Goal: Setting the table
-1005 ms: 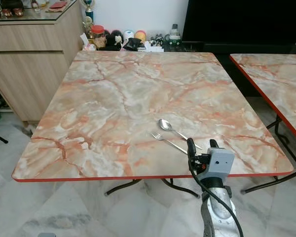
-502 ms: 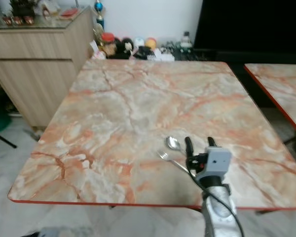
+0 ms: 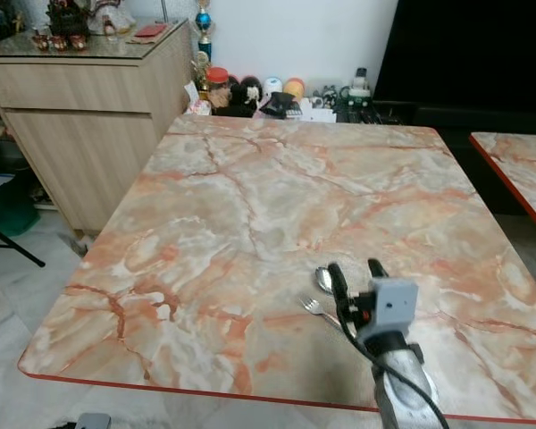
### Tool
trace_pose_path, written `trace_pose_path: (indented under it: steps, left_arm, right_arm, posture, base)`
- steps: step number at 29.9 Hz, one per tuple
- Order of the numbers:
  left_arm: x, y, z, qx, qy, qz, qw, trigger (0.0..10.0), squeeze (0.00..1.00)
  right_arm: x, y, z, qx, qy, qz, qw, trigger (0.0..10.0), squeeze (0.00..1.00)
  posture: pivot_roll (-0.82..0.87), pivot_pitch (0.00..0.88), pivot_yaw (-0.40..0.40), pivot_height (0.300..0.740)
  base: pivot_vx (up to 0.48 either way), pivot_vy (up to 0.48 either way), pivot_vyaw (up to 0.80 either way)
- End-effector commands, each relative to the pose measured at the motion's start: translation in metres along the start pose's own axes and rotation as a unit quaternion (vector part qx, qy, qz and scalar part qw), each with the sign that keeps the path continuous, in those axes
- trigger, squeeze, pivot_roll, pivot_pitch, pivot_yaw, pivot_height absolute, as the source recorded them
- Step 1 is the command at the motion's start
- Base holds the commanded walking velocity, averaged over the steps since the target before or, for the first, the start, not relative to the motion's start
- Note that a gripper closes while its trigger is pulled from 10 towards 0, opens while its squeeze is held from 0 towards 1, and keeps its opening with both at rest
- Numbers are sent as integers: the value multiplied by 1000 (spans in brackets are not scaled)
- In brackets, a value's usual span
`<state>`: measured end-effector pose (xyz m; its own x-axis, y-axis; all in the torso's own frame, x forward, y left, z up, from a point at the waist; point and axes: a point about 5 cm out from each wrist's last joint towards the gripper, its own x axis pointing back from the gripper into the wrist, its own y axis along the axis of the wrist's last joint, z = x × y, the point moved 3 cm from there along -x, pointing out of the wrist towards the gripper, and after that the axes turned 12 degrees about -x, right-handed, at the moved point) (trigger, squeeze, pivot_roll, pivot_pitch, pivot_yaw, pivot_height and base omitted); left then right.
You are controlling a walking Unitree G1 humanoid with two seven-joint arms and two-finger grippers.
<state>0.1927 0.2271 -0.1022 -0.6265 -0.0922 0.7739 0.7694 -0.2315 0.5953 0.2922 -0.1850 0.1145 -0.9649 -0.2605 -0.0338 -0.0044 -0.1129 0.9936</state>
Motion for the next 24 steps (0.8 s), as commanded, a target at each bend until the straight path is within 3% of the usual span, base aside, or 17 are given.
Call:
trace_pose_path:
  steps: [1,5,12,14,17,24]
  left_arm:
    - [1,-8,-1,0,-5,14,1000,10000,0]
    - [2,-9,-1,-4,-7,17,1000,10000,0]
    - [1,-8,-2,-6,-10,15,1000,10000,0]
    - [1,-7,-2,-8,-11,13,1000,10000,0]
    - [1,-6,-2,-7,-10,12,1000,10000,0]
    - [1,-7,-2,-18,-15,17,1000,10000,0]
  right_arm:
    - [2,12,5,11,36,1,999,10000,0]
    - [12,24,5,58,120,46,990,10000,0]
    - [11,33,0,73,162,83,981,10000,0]
    - [19,24,5,73,224,136,962,10000,0]
    - [21,21,-3,33,223,160,961,10000,0]
    - [37,-7,-35,25,194,263,945,10000,0]
  posture:
    - [-16,85,-10,740]
    - [-25,91,-8,740]
    - [-21,97,-6,740]
    - [-8,105,-7,740]
    - [-5,111,-4,740]
    - [-3,123,6,740]
  base:
    - [0,0,0]
    - [0,0,0]
    - [0,0,0]
    - [0,0,0]
    - [0,0,0]
    - [0,0,0]
